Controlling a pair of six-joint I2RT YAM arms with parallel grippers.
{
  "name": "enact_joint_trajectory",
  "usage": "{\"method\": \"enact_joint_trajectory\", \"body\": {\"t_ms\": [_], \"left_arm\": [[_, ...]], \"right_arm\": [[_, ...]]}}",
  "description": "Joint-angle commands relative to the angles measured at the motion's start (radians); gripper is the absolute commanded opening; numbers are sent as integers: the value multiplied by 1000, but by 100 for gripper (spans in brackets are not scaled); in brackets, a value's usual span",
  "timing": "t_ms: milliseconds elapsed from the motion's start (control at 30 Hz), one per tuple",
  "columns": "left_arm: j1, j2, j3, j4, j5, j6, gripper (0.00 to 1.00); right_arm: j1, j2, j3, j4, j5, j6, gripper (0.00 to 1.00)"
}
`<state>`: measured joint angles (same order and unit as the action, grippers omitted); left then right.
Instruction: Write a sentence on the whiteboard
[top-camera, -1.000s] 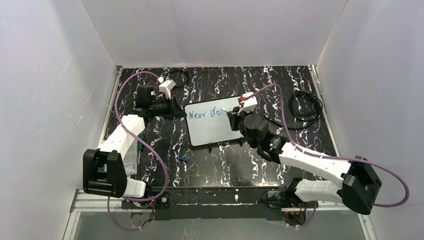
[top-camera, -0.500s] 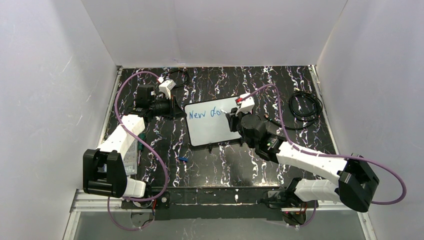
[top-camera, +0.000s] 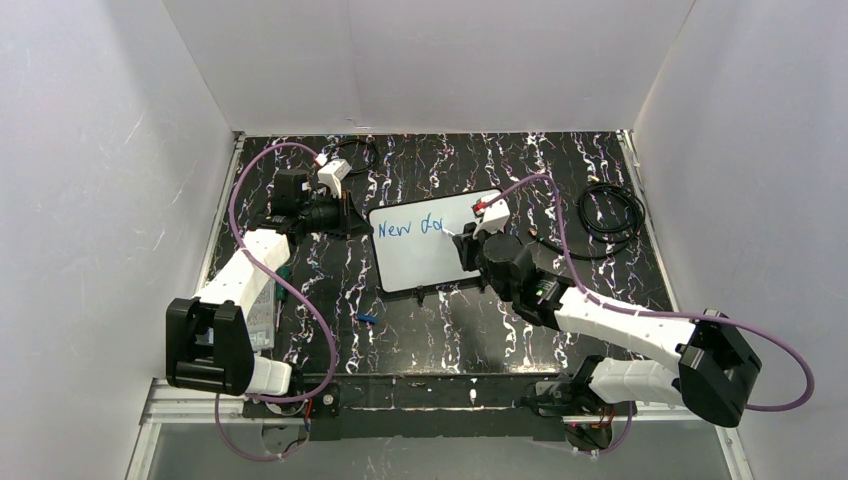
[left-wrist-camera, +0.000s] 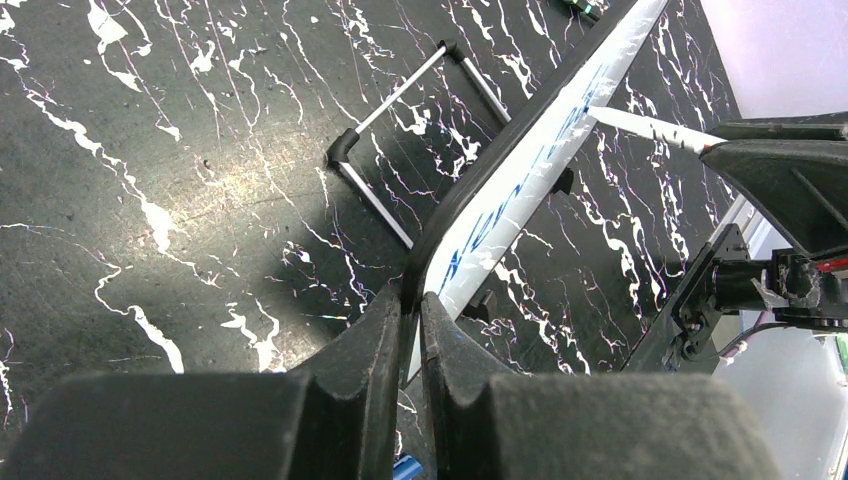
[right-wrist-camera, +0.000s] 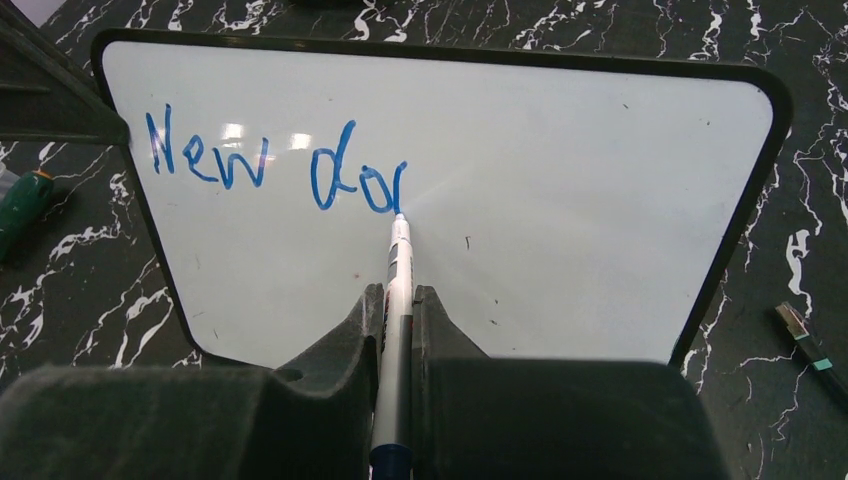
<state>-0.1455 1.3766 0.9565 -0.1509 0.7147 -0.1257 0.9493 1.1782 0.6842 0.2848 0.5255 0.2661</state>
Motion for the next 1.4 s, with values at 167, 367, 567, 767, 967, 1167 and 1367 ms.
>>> {"method": "enact_joint_trajectory", "body": {"t_ms": [167, 367, 567, 767, 967, 1167, 1367], "left_arm": [[-8, -45, 0, -15, 28, 8, 0], [-8, -43, -1, -15, 28, 9, 0], [-8, -43, 1, -15, 27, 9, 0], [-8, -43, 2, -15, 28, 9, 0], [-8, -41, 2, -15, 28, 9, 0], [-8, -43, 1, -15, 28, 8, 0], [-8, -44, 1, -15, 27, 9, 0]], "right_arm": [[-6, -32, -3, -13, 91, -21, 1], [-6, -19, 31, 33, 94, -47, 1], [-6, -3, 50, 56, 72, -59, 1], [-6, 21, 52, 67, 35, -52, 1], [-6, 5, 45, 68, 28, -48, 1], [-6, -61, 41, 46, 38, -60, 1], [-8, -65, 28, 40, 79, -73, 1]]}}
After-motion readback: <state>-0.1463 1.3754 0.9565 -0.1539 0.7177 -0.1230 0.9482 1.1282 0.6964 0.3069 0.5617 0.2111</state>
